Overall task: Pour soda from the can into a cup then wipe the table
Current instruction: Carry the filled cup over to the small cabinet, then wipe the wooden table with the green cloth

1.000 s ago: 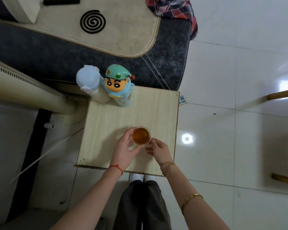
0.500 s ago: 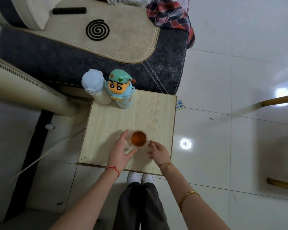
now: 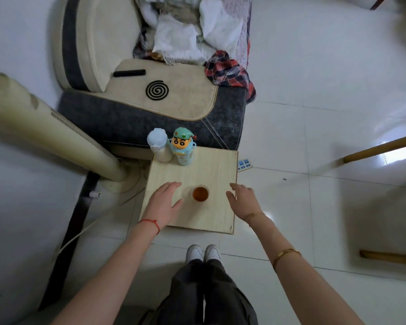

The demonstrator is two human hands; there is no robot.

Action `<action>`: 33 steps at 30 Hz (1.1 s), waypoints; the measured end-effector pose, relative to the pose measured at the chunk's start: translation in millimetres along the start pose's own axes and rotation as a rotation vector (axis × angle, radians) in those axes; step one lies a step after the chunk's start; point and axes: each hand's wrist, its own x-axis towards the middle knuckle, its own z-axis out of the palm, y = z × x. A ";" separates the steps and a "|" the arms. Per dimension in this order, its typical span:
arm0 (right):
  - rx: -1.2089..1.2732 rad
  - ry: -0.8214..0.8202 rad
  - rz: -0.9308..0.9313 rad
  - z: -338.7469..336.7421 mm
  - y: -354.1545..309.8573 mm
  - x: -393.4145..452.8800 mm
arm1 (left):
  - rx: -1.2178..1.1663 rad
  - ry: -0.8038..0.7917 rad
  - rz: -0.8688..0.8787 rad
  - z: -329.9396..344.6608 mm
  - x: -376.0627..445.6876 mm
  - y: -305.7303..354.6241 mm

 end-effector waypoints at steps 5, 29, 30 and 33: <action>-0.137 0.122 -0.072 -47.2 -15.6 -56.0 | 0.089 0.029 0.122 -50.3 -20.8 43.9; 0.109 0.547 0.237 -122.0 115.4 -278.9 | 0.317 -0.260 0.616 -56.5 -83.8 252.1; 0.120 0.557 0.255 -122.1 127.7 -287.9 | 0.315 -0.273 0.631 -48.2 -87.2 265.0; 0.133 0.586 0.310 -123.7 167.2 -317.7 | 0.318 -0.315 0.687 -18.1 -97.1 304.2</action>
